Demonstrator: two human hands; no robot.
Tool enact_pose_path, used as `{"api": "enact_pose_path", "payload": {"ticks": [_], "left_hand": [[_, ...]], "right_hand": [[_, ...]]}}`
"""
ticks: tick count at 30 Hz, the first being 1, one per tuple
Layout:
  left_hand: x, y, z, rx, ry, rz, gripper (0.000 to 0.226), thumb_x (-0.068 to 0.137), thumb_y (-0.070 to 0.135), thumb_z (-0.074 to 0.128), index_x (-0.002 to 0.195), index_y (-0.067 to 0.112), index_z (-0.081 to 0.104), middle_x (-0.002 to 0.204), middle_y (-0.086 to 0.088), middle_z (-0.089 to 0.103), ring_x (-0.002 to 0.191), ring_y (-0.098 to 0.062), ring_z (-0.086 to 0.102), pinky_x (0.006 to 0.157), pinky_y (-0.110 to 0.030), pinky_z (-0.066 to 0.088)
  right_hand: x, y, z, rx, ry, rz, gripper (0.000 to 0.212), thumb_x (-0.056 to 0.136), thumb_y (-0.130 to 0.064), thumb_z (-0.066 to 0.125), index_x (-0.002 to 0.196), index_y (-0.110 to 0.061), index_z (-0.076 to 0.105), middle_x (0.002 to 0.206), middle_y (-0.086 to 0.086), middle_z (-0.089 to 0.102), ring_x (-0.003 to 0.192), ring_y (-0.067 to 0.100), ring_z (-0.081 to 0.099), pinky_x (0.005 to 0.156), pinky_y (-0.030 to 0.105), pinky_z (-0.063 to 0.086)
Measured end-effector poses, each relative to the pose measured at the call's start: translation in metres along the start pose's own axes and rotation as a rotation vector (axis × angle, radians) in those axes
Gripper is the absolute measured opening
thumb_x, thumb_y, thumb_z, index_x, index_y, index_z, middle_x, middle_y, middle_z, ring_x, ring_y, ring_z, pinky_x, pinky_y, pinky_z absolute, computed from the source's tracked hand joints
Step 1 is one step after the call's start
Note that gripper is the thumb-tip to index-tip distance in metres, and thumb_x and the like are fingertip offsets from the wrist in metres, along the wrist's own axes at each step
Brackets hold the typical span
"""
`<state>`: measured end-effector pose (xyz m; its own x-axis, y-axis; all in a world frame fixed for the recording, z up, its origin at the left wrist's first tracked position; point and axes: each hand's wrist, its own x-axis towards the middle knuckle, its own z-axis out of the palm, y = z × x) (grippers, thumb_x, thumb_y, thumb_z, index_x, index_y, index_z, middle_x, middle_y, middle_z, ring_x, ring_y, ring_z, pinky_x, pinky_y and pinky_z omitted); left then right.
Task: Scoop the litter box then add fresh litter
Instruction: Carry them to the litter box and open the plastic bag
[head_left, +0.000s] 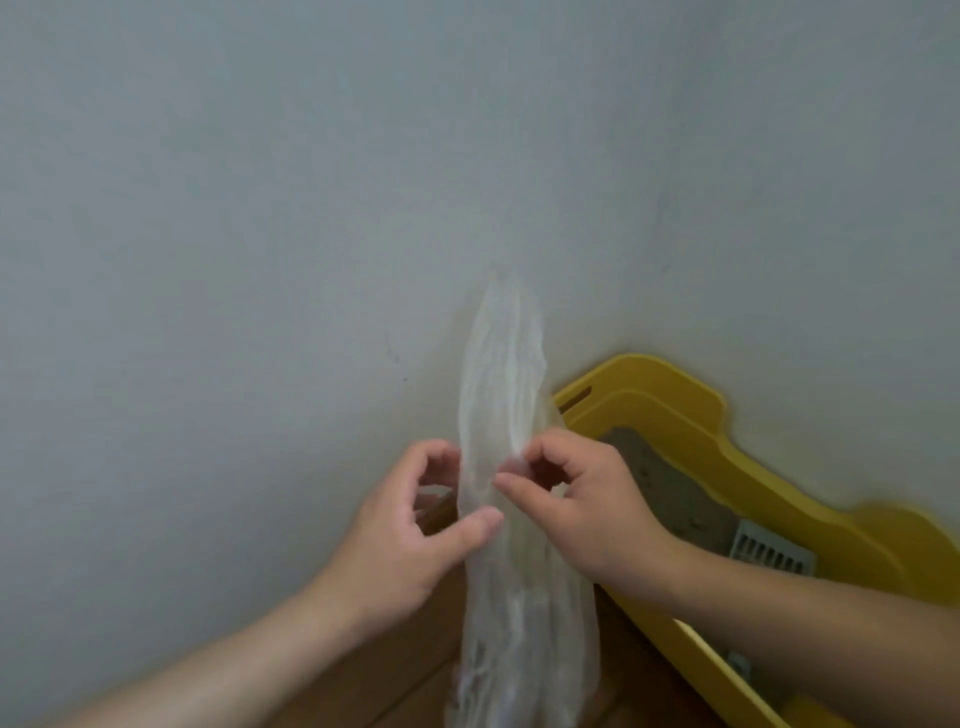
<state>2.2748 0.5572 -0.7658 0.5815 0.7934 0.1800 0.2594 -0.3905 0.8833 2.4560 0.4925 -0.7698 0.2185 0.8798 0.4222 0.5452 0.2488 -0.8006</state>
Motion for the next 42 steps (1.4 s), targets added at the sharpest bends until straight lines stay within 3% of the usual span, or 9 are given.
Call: {"api": "enact_pose_path", "payload": {"ticks": [4,7,17,23,29,34,37,39,42], "left_hand": [[0.019,0.023,-0.004,-0.254,0.108,-0.125,0.055,0.063,0.042,0.082,0.106,0.019,0.057,0.097,-0.001,0.07,0.087,-0.013,0.07,0.076,-0.026,0.055],[0.03,0.033,-0.001,-0.203,0.244,-0.173,0.023,0.079,0.015,0.08,0.092,0.005,0.064,0.084,-0.009,0.071,0.072,-0.016,0.064,0.069,-0.032,0.052],[0.034,0.008,-0.019,-0.353,0.27,-0.154,0.013,0.084,-0.003,0.069,0.08,0.002,0.057,0.083,-0.015,0.059,0.084,-0.03,0.06,0.086,-0.055,0.05],[0.028,0.008,-0.023,-0.366,0.198,-0.145,0.024,0.087,-0.011,0.063,0.08,0.012,0.061,0.081,-0.005,0.069,0.082,-0.022,0.065,0.088,-0.049,0.054],[0.021,-0.001,-0.031,-0.342,0.22,-0.133,0.025,0.086,-0.012,0.063,0.077,0.01,0.056,0.07,0.005,0.062,0.067,-0.005,0.057,0.065,-0.018,0.048],[0.017,-0.015,-0.038,-0.22,0.326,-0.184,0.027,0.084,-0.007,0.069,0.076,0.012,0.052,0.071,0.004,0.051,0.064,-0.001,0.048,0.064,-0.016,0.042],[0.019,-0.021,-0.041,-0.093,0.318,-0.207,0.033,0.076,0.0,0.079,0.097,0.012,0.056,0.093,0.0,0.061,0.085,-0.009,0.058,0.08,-0.025,0.049],[0.017,-0.014,-0.044,0.143,0.33,-0.145,0.065,0.072,0.011,0.083,0.126,0.018,0.047,0.12,0.001,0.056,0.112,-0.013,0.055,0.1,-0.031,0.045],[0.016,0.009,-0.052,0.522,0.311,0.222,0.071,0.075,0.013,0.077,0.137,0.012,0.042,0.136,-0.006,0.046,0.129,-0.019,0.042,0.113,-0.032,0.032]], "right_hand": [[-0.006,-0.001,0.021,-0.135,-0.045,-0.251,0.024,0.083,-0.013,0.076,0.069,-0.016,0.057,0.068,-0.011,0.045,0.064,0.001,0.04,0.061,0.013,0.034],[-0.006,-0.002,0.036,-0.191,-0.064,-0.301,0.022,0.083,-0.011,0.074,0.071,-0.018,0.057,0.074,-0.016,0.038,0.068,-0.001,0.036,0.062,0.014,0.032],[0.009,0.008,0.014,-0.243,-0.116,0.022,0.016,0.091,-0.026,0.067,0.105,-0.018,0.068,0.092,-0.009,0.063,0.078,0.004,0.059,0.072,0.022,0.047],[0.052,0.005,0.007,-0.368,-0.284,0.108,0.065,0.088,-0.032,0.069,0.145,-0.029,0.038,0.127,-0.021,0.04,0.09,0.002,0.058,0.078,0.021,0.048],[0.059,0.014,0.011,-0.493,-0.383,-0.038,0.013,0.084,-0.036,0.074,0.087,-0.026,0.066,0.092,-0.013,0.061,0.088,0.012,0.05,0.078,0.029,0.04],[0.049,0.008,0.006,-0.691,-0.278,-0.287,0.011,0.08,-0.025,0.07,0.073,-0.023,0.063,0.068,-0.016,0.052,0.084,0.012,0.046,0.074,0.033,0.033],[0.044,0.005,0.006,-0.763,-0.274,-0.432,0.012,0.079,-0.019,0.068,0.07,-0.021,0.06,0.065,-0.011,0.06,0.083,0.02,0.053,0.072,0.032,0.031],[0.041,0.003,0.005,-0.779,-0.26,-0.516,0.01,0.079,-0.015,0.067,0.072,-0.019,0.062,0.067,-0.008,0.062,0.083,0.022,0.054,0.074,0.033,0.034],[0.037,0.001,0.003,-0.804,-0.234,-0.597,0.008,0.08,-0.012,0.066,0.074,-0.016,0.065,0.071,-0.005,0.064,0.085,0.023,0.055,0.077,0.035,0.038]]}}
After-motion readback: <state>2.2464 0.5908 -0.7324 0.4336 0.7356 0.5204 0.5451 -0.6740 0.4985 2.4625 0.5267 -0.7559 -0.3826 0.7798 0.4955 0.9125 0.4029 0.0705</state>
